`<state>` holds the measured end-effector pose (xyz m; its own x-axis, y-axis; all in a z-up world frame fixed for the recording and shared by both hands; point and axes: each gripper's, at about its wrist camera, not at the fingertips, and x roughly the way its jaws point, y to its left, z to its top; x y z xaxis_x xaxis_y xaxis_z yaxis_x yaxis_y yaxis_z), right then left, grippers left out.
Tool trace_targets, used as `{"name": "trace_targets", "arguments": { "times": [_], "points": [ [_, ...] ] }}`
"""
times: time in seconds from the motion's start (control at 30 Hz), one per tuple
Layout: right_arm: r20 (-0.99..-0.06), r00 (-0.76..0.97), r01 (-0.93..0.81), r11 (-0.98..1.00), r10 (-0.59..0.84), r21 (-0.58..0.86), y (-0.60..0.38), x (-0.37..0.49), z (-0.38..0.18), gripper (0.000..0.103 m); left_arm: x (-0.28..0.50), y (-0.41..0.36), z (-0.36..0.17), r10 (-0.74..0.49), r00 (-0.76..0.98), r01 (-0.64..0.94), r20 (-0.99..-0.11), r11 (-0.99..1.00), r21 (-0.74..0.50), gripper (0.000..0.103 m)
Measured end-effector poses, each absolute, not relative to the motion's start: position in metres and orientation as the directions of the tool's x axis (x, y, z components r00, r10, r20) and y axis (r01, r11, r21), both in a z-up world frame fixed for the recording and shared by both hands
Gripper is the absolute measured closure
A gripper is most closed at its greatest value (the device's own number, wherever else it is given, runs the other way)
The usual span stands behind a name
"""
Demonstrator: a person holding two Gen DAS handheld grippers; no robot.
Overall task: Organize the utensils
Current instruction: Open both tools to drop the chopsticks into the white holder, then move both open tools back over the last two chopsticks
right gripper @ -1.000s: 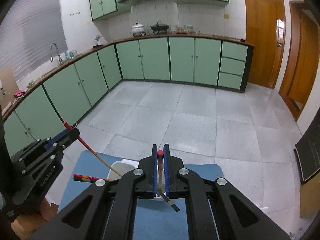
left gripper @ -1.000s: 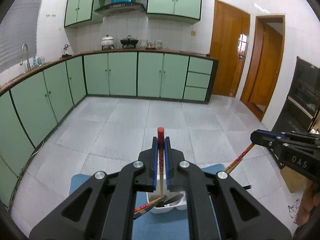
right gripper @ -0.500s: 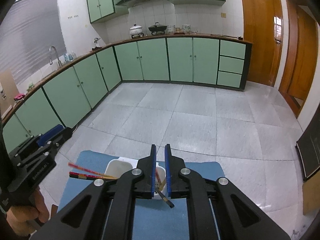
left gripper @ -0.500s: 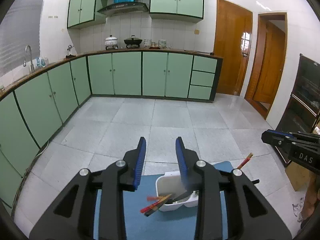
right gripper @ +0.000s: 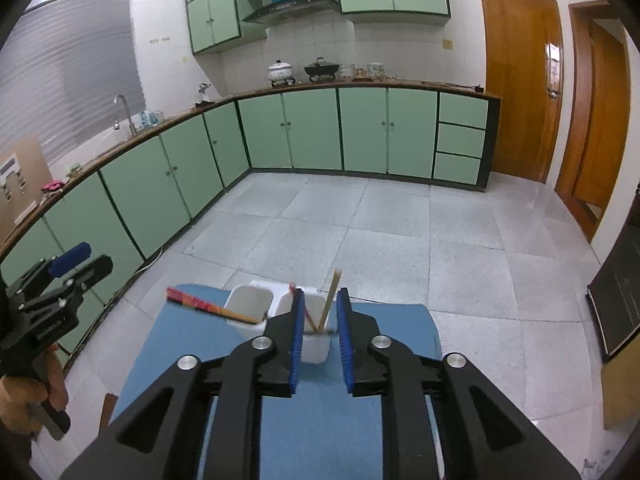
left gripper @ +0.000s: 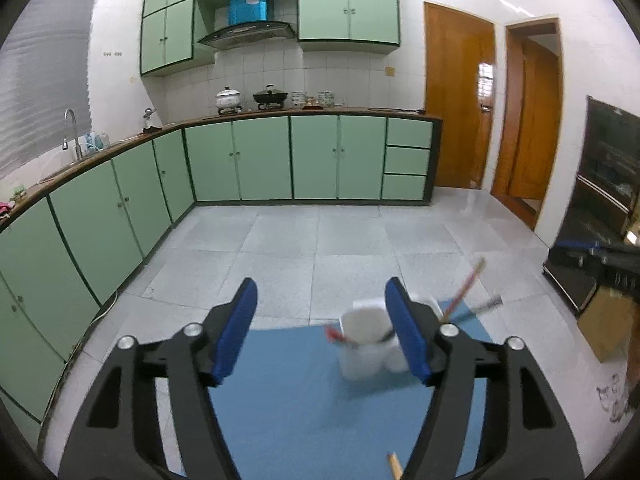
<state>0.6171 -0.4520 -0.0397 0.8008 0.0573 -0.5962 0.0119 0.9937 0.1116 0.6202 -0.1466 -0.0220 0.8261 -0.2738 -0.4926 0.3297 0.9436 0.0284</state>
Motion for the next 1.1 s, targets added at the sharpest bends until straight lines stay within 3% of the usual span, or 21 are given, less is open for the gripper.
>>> {"name": "trace_targets", "arguments": {
  "times": [0.2, 0.63, 0.93, 1.1],
  "points": [
    [-0.559, 0.827, 0.000, 0.993, 0.066, 0.117, -0.453, 0.550, -0.062, 0.070, 0.556, -0.108, -0.062, -0.289, 0.813, 0.332, -0.506, 0.943, -0.004, 0.023],
    [-0.512, 0.855, -0.048, 0.996, 0.080, 0.075, -0.406, 0.397, -0.165, 0.046, 0.402, -0.043, -0.127, -0.278, 0.825, 0.259, -0.492, 0.960, -0.107, 0.007],
    [-0.623, 0.772, -0.083, 0.992, 0.123, 0.093, -0.348, 0.339, -0.283, 0.045, 0.338, -0.025, -0.167, -0.246, 0.815, 0.194, -0.525, 0.969, -0.153, 0.007],
    [-0.648, 0.751, -0.114, 0.992, 0.122, 0.054, -0.320, 0.335, -0.317, 0.046, 0.321, -0.014, -0.173, -0.189, 0.834, 0.151, -0.519, 0.982, -0.116, 0.007]
  ]
}}
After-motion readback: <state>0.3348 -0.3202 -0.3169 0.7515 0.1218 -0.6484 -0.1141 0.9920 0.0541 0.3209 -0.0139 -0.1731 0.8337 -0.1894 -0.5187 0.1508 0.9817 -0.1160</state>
